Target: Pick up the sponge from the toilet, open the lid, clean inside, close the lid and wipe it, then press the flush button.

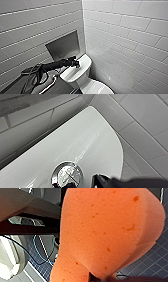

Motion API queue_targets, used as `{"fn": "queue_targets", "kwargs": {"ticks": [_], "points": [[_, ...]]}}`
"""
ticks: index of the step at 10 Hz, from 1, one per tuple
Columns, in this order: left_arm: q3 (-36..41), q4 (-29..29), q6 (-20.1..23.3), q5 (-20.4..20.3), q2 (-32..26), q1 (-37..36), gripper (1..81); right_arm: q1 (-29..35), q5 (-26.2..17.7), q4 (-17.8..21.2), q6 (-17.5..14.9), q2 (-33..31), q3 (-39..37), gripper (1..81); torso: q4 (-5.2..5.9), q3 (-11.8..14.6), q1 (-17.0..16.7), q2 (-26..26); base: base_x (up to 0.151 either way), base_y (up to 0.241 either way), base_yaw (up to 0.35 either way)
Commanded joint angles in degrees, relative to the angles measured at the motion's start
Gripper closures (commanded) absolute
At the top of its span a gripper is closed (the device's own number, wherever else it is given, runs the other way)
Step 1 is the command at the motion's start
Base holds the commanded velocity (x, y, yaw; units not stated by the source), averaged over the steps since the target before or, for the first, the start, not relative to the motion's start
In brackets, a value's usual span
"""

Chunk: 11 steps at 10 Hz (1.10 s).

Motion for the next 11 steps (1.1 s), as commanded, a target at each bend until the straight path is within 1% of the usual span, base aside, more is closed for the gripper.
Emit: {"fn": "queue_targets", "kwargs": {"ticks": [1, 2, 4, 5, 8, 11], "points": [[-1.06, 1.39, -0.11, 1.67, -0.02, -10.34, 81.1, -0.34, -3.61, -0.81, -0.1, 0.09, 0.51, 81.1, 0.0, 0.0, 0.0, 0.0, 0.0, 0.0, 0.0], [-1.33, 1.74, -0.11, 1.67, 0.07, -10.34, 81.1, -0.34, -3.61, -0.73, -0.1, 0.17, 0.51, 81.1, 0.0, -1.3, 0.0, 0.0, 0.0, 0.0, 0.0], [-1.94, 1.83, -0.11, 1.67, 0.16, -10.35, 81.1, -0.34, -3.61, -0.81, -0.19, 0.18, 0.51, 81.1, 0.0, -2.37, 0.0, 0.0, 0.0, 0.0, 0.0], [-2.03, 2.18, -0.11, 1.67, 0.24, -10.34, 81.1, -0.34, -3.61, -0.81, -0.27, 0.18, 0.51, 81.1, 0.0, -1.75, 0.0, 0.0, 0.0, 0.0, 0.0], [-2.73, 2.27, -0.11, 2.19, 0.86, -10.26, 81.1, -0.34, -3.61, -0.81, -0.27, 0.18, 0.51, 81.1, 0.0, -2.25, 0.05, 0.02, 0.0, 0.0, 0.0], [-6.59, 2.18, 0.16, 2.2, 2.27, -9.29, 81.1, -0.51, -3.61, -0.72, -0.27, 0.18, 0.51, 81.1, 0.0, -2.25, 0.05, 0.02, 0.0, 0.0, 0.0]]}}
